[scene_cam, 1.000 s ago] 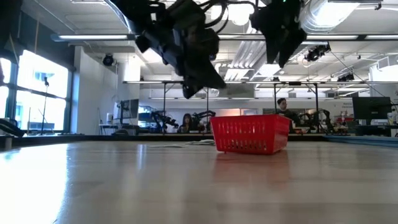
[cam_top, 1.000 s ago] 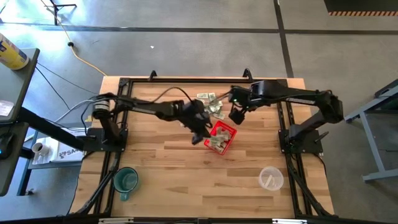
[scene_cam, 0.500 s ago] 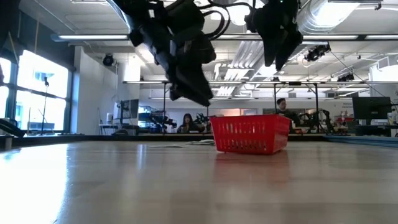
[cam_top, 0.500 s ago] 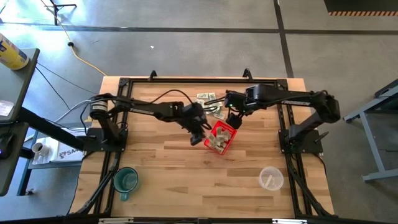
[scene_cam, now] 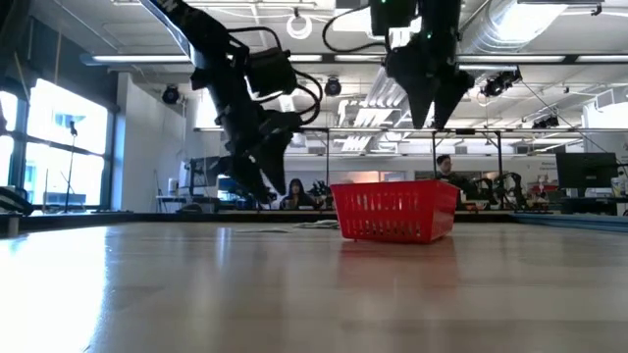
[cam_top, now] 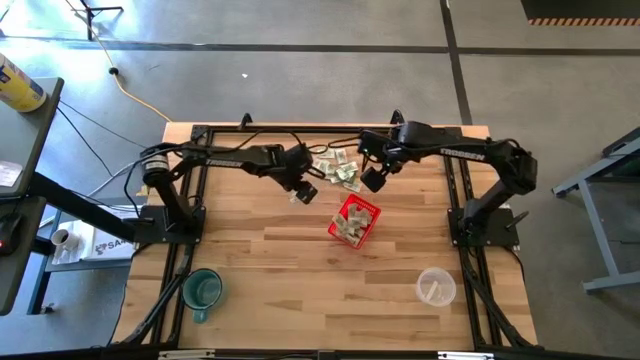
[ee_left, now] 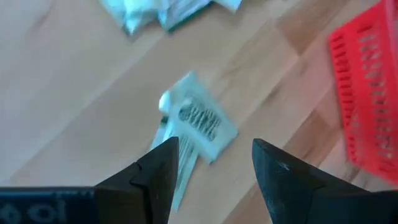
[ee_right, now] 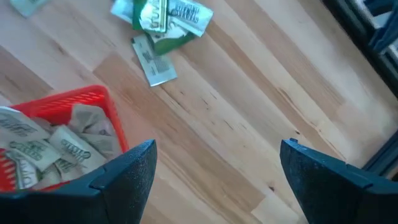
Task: Pick and place items into bin
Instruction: Put the white stevia packet into the bin
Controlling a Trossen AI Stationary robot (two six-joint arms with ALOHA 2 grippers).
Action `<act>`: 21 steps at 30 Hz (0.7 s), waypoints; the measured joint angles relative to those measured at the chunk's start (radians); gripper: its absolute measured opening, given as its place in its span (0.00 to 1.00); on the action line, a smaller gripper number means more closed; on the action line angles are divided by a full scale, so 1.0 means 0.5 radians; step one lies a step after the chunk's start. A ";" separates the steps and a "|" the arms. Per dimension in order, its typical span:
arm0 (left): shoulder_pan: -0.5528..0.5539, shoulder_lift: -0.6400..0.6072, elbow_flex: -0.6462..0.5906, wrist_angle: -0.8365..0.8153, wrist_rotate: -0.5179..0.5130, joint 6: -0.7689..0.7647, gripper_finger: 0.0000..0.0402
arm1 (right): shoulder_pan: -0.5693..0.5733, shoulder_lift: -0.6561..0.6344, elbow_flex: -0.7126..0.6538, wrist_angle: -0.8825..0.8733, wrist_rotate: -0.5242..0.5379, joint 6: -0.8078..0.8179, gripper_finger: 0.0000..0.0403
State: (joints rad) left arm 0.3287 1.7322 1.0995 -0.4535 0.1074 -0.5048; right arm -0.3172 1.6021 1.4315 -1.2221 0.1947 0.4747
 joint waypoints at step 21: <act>-0.108 0.355 0.131 0.169 -0.433 0.156 0.28 | -0.209 0.173 0.000 0.105 -0.013 -0.357 0.82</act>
State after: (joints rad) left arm 0.2749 1.9096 1.1650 -0.3690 -0.1092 -0.4270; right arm -0.4218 1.6886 1.4313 -1.1694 0.1882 0.2960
